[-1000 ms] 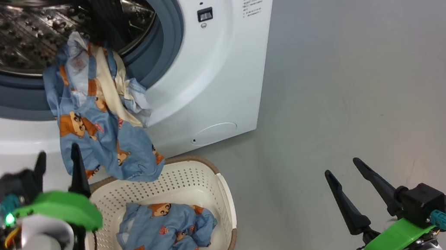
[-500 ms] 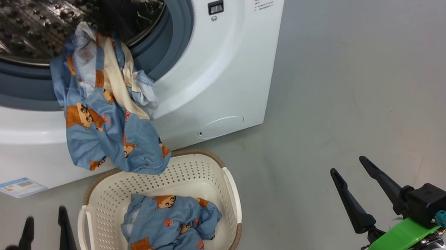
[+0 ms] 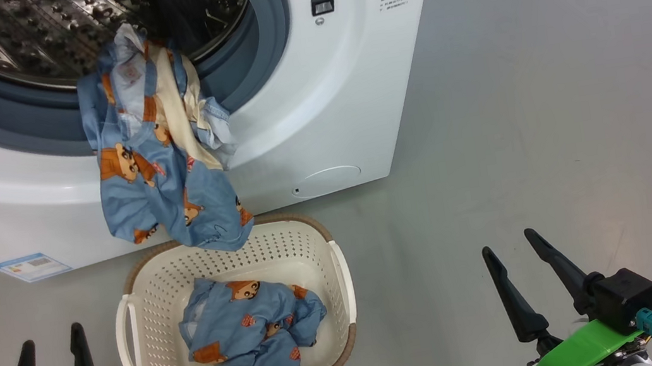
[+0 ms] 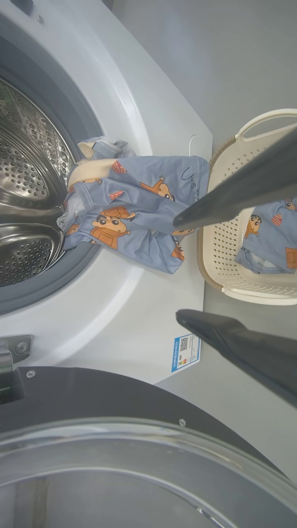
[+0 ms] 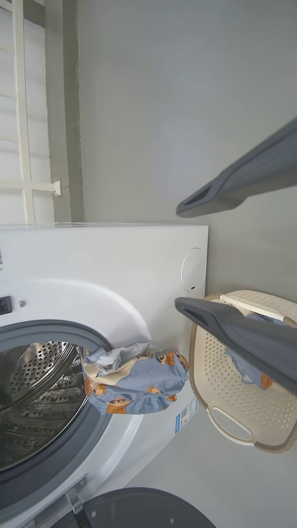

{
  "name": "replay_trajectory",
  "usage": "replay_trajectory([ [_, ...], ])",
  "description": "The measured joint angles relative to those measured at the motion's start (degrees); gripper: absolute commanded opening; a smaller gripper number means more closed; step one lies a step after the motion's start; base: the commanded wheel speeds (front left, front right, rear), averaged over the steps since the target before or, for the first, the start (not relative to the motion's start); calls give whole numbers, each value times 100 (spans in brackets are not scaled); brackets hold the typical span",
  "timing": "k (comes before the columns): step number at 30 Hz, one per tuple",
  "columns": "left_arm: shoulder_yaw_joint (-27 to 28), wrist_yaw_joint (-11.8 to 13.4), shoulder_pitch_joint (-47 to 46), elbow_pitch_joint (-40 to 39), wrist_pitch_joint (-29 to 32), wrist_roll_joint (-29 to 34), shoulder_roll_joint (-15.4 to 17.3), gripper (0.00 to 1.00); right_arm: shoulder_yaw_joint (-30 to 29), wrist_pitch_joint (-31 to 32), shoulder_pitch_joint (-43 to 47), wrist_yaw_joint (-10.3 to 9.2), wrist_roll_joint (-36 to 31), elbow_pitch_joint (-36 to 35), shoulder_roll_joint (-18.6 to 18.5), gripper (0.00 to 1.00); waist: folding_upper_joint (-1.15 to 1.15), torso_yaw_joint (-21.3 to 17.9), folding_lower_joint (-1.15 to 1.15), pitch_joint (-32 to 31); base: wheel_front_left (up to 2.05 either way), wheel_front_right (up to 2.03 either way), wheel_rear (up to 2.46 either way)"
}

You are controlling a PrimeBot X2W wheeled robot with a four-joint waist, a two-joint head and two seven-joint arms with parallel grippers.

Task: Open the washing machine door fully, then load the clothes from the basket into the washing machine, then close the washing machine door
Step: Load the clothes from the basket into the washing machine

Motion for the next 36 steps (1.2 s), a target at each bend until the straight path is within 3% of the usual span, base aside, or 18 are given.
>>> replay_trajectory([
  [21,-110,90,230,-543,327,-60,136,100,51,0,-13,0,1,-56,0,100,0,-146,0,213,0,0,0],
  [36,-672,33,-1146,-223,671,127,175,100,286,0,-254,0,130,-100,0,100,0,-365,0,750,0,0,0],
])
